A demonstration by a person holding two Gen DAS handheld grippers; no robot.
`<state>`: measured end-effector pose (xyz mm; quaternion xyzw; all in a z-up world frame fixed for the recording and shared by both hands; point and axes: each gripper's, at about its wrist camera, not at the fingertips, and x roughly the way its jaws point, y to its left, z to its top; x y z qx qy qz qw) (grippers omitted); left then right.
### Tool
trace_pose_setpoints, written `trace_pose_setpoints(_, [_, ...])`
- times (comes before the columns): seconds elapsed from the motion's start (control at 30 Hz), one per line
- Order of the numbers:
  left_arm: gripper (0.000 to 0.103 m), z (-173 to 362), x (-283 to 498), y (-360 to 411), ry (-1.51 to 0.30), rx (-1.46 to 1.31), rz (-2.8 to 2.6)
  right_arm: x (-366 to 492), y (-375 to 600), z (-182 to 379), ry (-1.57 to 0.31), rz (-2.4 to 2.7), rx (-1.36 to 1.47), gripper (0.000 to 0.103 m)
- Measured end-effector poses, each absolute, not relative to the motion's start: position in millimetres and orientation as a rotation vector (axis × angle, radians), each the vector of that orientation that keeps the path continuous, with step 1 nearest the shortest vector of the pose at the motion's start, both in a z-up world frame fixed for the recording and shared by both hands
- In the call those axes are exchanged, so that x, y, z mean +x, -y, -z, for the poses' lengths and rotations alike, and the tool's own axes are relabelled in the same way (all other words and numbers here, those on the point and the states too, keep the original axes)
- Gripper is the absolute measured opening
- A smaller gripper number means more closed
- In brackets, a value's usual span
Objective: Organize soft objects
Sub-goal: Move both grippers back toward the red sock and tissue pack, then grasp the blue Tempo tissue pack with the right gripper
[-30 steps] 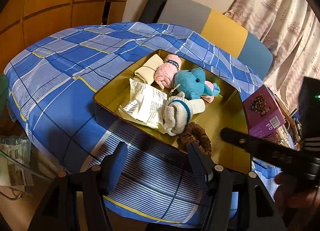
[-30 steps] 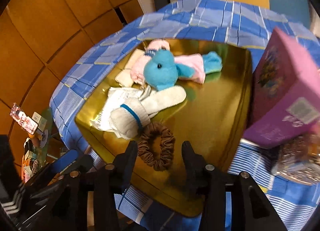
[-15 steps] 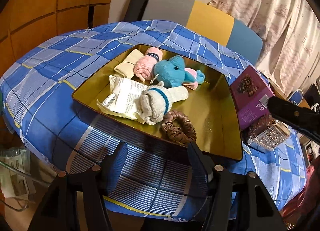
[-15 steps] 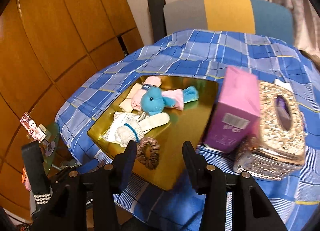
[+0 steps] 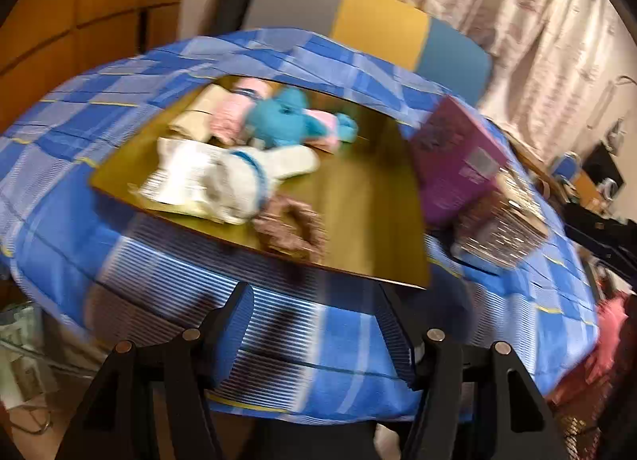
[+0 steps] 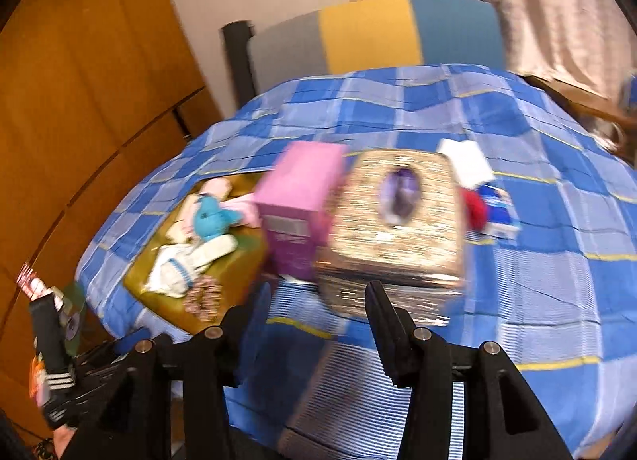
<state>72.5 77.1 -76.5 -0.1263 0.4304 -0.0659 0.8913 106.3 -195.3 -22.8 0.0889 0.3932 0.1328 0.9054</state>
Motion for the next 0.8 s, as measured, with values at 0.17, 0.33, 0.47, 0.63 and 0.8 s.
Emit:
trace_pose_setpoints(0.17, [0.063,76.4,68.0,-42.2,-0.911,-0.242,0.288,104.5,257.4,38.7,-0.842,-0.122,0.271,0.051])
trace_pose_setpoints(0.33, [0.063,73.4,60.2,-4.4,-0.918,-0.178,0.395,114.6,313.2,66.8,-0.904,-0.008,0.322,0.053])
trace_pose_setpoints(0.47, [0.063,72.9,55.7,20.7,-0.936,-0.135,0.451,131.6,342.2,83.5,-0.940,0.027,0.333,0.053])
trace_pose_setpoints(0.63, [0.063,72.6,53.5,43.4,-0.949,-0.093,0.492,179.0,368.4,82.4,-0.932,0.025,0.377,0.056])
trace_pose_setpoints(0.8, [0.063,71.1,53.4,57.8,-0.962,-0.064,0.505,237.3,370.5,86.8,-0.973,0.023,0.375,0.060])
